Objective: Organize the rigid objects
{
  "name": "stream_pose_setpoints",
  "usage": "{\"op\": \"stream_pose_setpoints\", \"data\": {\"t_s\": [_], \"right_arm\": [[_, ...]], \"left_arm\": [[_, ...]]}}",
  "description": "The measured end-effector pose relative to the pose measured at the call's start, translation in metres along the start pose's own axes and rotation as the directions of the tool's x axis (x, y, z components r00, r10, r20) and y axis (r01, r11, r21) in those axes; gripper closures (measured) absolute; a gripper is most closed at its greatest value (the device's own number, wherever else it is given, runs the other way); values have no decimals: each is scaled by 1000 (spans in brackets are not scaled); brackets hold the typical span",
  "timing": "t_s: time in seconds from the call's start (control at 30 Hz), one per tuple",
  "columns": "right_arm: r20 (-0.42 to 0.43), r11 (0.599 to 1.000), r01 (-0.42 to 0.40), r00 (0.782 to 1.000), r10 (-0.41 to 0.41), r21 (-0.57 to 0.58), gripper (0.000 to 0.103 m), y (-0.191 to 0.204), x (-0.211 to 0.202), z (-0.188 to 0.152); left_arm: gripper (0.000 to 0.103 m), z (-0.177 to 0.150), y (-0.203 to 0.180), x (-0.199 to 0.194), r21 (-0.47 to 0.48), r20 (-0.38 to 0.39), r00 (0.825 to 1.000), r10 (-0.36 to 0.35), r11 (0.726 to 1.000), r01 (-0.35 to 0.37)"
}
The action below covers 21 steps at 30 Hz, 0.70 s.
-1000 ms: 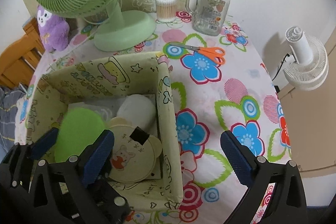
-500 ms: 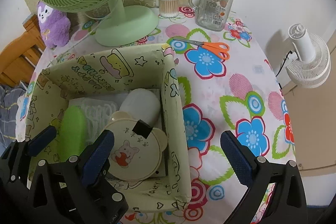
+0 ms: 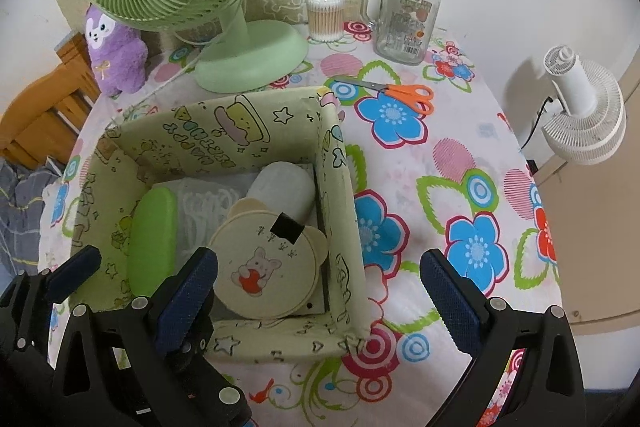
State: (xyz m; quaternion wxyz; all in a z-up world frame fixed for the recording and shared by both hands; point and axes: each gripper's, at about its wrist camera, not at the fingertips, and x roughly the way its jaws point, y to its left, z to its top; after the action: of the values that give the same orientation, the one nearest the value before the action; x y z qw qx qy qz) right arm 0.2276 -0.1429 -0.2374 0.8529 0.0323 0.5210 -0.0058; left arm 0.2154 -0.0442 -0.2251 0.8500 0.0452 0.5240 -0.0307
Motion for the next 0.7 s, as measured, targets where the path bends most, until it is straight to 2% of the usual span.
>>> {"op": "stream_pose_setpoints", "data": {"t_s": [0.5, 0.7], "right_arm": [[44, 1000, -26, 999, 26, -3, 1, 4, -37, -15], [54, 1000, -27, 998, 28, -15, 1, 8, -49, -25]], "left_arm": [[8, -15, 11, -35, -14, 30, 999, 17, 1000, -16], [6, -25, 13, -48, -3, 51, 998, 45, 999, -44]]}}
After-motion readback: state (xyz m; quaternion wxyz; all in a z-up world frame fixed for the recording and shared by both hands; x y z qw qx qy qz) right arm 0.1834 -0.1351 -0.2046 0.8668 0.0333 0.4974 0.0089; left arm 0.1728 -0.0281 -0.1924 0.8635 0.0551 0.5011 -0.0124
